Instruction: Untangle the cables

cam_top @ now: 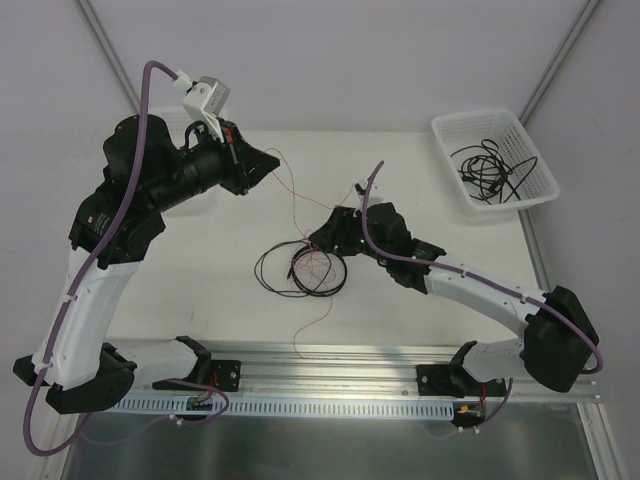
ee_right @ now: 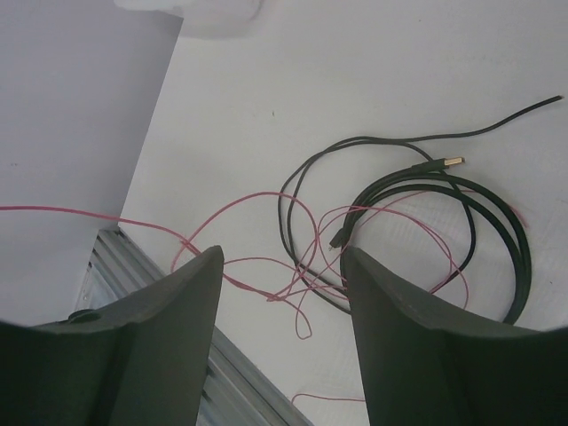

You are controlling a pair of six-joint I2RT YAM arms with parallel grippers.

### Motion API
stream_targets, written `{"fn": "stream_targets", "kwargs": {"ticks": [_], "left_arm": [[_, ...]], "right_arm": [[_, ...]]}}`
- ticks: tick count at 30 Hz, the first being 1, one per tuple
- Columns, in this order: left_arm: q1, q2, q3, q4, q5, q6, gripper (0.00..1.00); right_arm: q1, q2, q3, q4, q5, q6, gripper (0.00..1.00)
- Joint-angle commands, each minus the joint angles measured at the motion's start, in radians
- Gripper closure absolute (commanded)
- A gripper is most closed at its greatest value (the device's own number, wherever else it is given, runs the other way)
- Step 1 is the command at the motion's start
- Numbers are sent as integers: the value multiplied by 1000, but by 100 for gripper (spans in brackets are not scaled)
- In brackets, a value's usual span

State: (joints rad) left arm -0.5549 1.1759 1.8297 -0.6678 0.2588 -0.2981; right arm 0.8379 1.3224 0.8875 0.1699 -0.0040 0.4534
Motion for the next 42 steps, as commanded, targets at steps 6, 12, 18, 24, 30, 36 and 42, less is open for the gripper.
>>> {"fn": "stream_targets", "kwargs": {"ticks": [6,12,18,24,30,36,42], "left_arm": [[9,-21,-6,31,20,-13,100],[7,-39,-26,31,-30,7,100],[19,-74,-64,-4,-323,98,100],[248,-79,-86,-50,-500,132,100],[358,-65,-54,-79,-717,197,100],[383,-36,-14,-111,-875,263,100],[385,-45,-18,-121,-873,284,100]], "right_arm": [[1,110,36,134,-59,68,46],[1,163,30,191,-110,73,68],[-118,-19,-51,24,-35,8,99],[-406,-296,-47,-357,62,-153,99],[-684,-453,109,-636,18,-248,99],[-770,-443,300,-754,-62,-289,99],[-780,-402,331,-785,-118,-277,99]]}}
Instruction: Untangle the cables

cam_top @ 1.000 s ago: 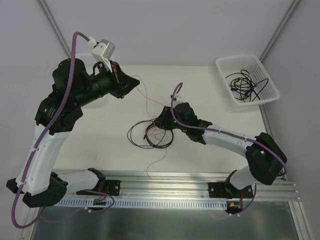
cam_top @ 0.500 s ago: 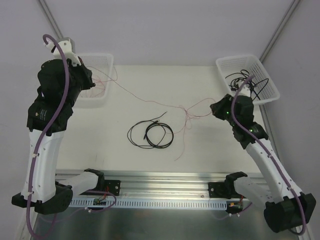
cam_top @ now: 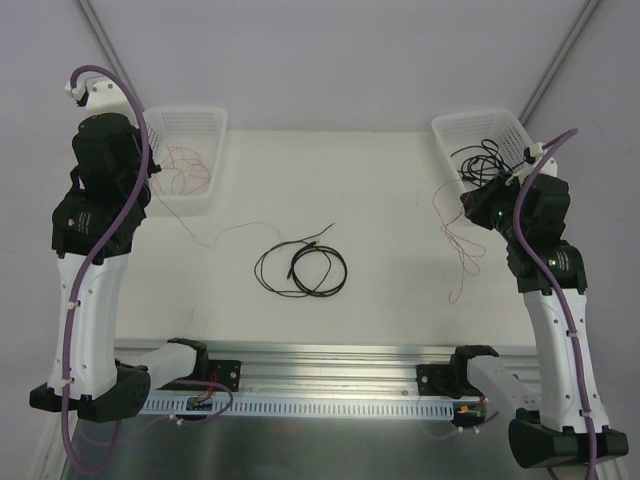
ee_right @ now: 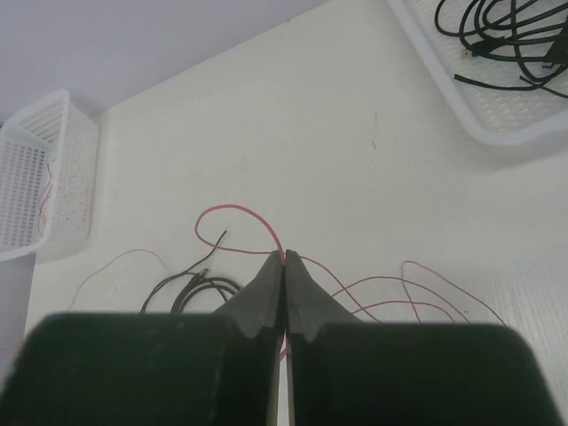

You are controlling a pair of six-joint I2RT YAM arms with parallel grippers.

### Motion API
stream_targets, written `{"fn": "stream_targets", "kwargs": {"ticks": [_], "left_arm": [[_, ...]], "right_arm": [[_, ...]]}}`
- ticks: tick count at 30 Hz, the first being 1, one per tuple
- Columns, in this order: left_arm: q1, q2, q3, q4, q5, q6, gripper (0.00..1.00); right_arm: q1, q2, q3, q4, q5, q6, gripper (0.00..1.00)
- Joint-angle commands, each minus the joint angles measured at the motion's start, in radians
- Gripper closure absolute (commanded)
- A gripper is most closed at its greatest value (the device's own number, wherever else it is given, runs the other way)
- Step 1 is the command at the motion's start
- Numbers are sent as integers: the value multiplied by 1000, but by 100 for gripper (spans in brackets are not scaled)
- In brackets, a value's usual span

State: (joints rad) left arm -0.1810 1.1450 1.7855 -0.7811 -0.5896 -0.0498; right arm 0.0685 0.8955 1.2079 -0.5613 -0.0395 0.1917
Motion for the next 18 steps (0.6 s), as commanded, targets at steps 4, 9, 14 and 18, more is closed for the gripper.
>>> {"fn": "stream_targets", "kwargs": {"ticks": [4,9,14,18], "left_arm": [[11,-11,25,-7,118,22,100],[11,18,70,-4,368,-33,100],[11,84,170,-6,430,-39,100],[12,151,343,-6,465,-44,100]], "right_arm": [[-4,60,-62,-18,-195,21,96],[60,109,-181,4,-194,20,93],[163,180,-301,23,-157,23,67],[256,175,-356,31,-123,0,28]]}}
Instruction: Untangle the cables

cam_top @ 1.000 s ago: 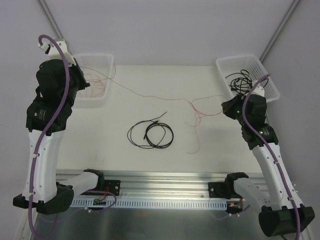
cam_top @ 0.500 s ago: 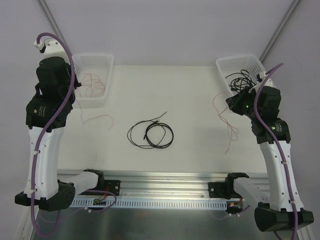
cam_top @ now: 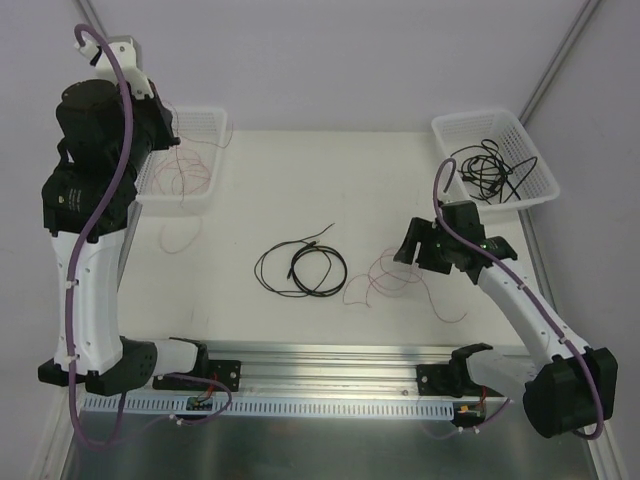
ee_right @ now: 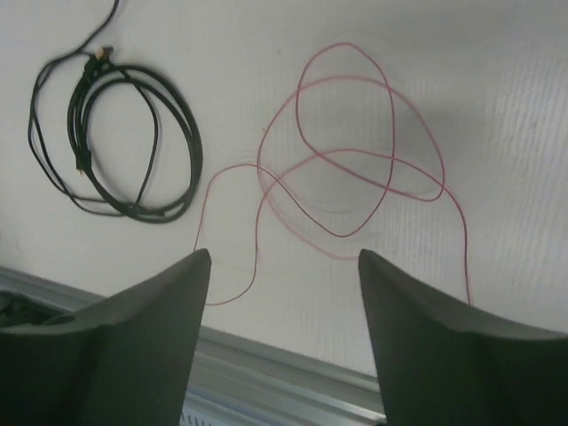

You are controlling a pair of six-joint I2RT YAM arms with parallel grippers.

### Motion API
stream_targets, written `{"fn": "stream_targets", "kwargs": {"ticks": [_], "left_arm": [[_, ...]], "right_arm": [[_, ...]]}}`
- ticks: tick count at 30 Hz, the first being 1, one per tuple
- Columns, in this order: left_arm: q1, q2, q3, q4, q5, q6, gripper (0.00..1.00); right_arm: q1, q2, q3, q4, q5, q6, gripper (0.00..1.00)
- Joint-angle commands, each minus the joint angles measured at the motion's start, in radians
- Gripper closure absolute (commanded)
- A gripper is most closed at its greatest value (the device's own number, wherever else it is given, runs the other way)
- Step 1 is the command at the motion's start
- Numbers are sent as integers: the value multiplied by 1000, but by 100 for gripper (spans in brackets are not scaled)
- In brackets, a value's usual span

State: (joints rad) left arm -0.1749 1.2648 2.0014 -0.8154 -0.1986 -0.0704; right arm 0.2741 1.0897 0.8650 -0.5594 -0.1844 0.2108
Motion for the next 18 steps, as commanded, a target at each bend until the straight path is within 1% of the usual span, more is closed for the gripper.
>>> {"fn": "stream_targets", "kwargs": {"ticks": [1,2,3,6,8,10,13,15,16,18], "left_arm": [[5,62,161,30,85,-31,100],[5,77,195,28,97,-35,100],[6,93,265,32,131,-42,100],[5,145,371,59,163,-57,100],[5,165,387,105,168,-52,100],[6,186,382,181,122,-33,100],[15,238,384,278,36,47,100],[31,266,388,332,5,61,100],[52,297,395,373,-4,95,100],[77,333,441,403,-21,106,100]], "right_arm": [[65,-27,-18,26,28,-24,24],[76,-40,-20,16,36,-30,22],[97,-50,-24,-2,54,-40,17],[115,-98,-37,-28,60,-56,12],[123,-126,-47,-34,57,-57,11],[129,-171,-55,-37,43,-56,11],[135,-217,-58,-42,30,-57,10],[137,-237,-58,-48,23,-60,10],[137,-240,-55,-50,19,-60,10],[137,-244,-52,-57,11,-68,10]]}}
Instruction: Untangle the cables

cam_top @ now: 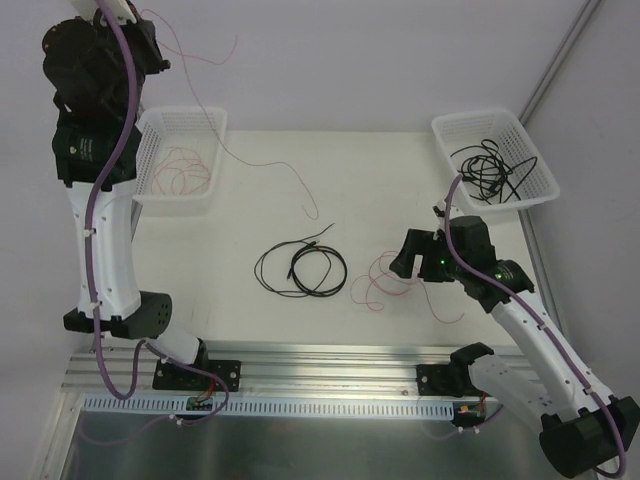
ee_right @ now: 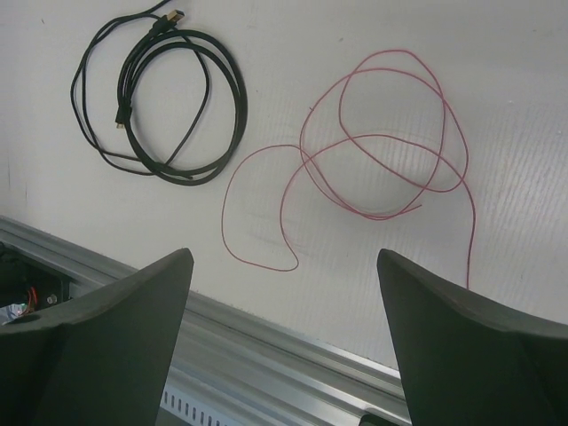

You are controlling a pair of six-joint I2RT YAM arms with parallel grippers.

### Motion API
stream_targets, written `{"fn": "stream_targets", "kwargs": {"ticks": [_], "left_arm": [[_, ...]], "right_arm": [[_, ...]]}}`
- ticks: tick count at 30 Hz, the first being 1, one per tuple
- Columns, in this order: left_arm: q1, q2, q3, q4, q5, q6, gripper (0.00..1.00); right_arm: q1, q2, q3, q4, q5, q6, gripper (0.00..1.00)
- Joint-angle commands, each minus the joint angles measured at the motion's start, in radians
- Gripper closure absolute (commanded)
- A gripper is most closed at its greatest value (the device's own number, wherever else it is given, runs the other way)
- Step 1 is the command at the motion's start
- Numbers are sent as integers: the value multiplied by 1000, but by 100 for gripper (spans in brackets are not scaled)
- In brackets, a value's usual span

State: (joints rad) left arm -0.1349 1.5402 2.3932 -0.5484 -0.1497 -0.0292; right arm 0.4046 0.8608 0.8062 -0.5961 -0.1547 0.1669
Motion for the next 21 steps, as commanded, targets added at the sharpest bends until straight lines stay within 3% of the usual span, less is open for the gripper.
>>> {"fn": "stream_targets", "kwargs": {"ticks": [1,4,9,13,20,21], "left_arm": [[53,89,63,152,-70,60,100],[129,124,58,220,-36,31,100],[320,149,-126,363,71,-121,100],[343,182,-355,438,82,-91,100],[363,277,-604,429,70,-72,99],[365,293,-624,427,76,-77,91]], "right_arm": [[7,-17,8,-24,-20,-24,10],[8,-11,14,-27,-37,-30,10],[8,9,4,5,-59,-33,10],[8,40,-18,47,-69,-26,10],[19,76,-39,81,-85,-20,11],[17,78,-39,81,-82,-21,11]]}}
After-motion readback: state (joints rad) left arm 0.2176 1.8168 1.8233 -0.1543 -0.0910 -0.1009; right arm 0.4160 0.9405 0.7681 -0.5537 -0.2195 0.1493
